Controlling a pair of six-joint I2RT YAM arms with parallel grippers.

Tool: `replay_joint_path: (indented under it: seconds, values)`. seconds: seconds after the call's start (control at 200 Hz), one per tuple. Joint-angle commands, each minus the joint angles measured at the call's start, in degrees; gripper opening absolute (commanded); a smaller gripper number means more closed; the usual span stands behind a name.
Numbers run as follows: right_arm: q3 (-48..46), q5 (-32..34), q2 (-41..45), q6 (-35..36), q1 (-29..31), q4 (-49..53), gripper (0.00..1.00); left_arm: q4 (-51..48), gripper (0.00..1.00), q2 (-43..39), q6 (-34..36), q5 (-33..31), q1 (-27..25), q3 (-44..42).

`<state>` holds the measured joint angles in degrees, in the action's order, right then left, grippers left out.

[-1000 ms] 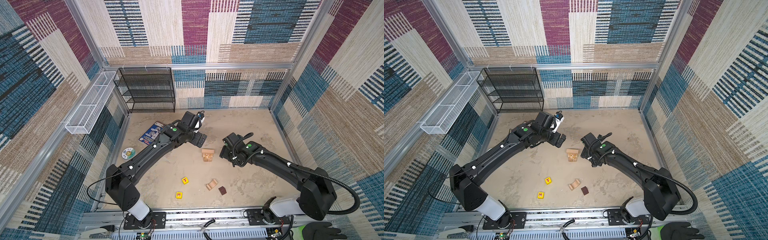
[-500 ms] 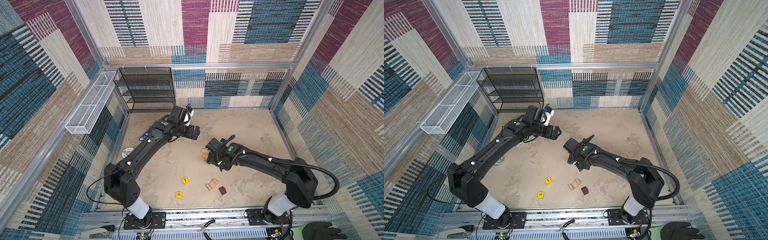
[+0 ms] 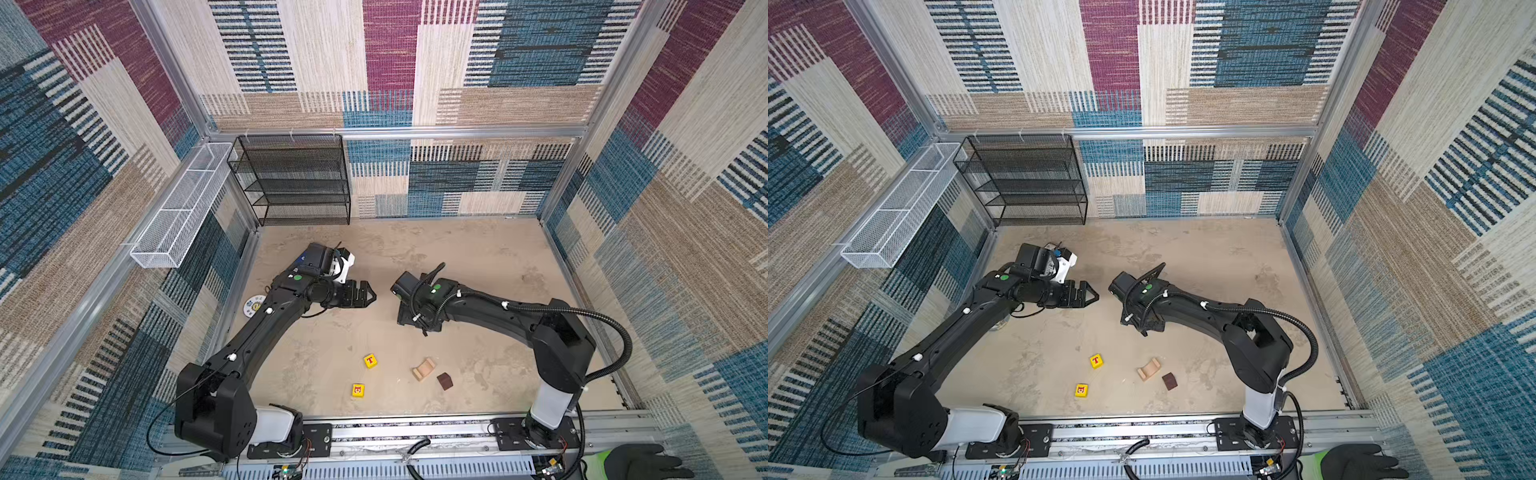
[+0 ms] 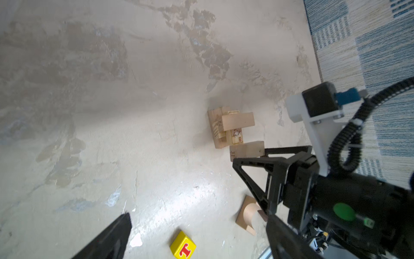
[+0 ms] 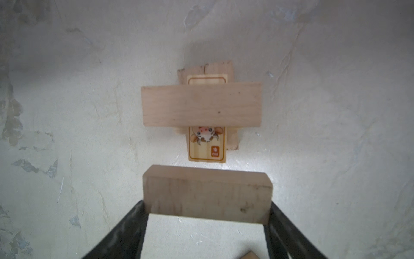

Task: Build the wood block tower
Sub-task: 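Carry the pine block over the tower with the right gripper while the left withdraws, then lower the held pine block toward the crosswise block atop the tower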

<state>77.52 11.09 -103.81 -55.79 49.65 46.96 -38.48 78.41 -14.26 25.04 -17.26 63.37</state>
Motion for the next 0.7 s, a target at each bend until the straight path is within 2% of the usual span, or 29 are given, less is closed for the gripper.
replay_joint_path:
  seconds: [0.0, 0.691]
  values:
    - [1.3, 1.6, -1.2, 0.9, 0.1, 1.8, 0.4, 0.2, 0.98, -0.7, 1.0, 2.7, 0.4, -0.6]
    - [4.1, 3.7, -3.3, 2.7, 0.1, 2.5, 0.42, 2.5, 0.98, -1.5, -0.5, 6.7, 5.6, -1.5]
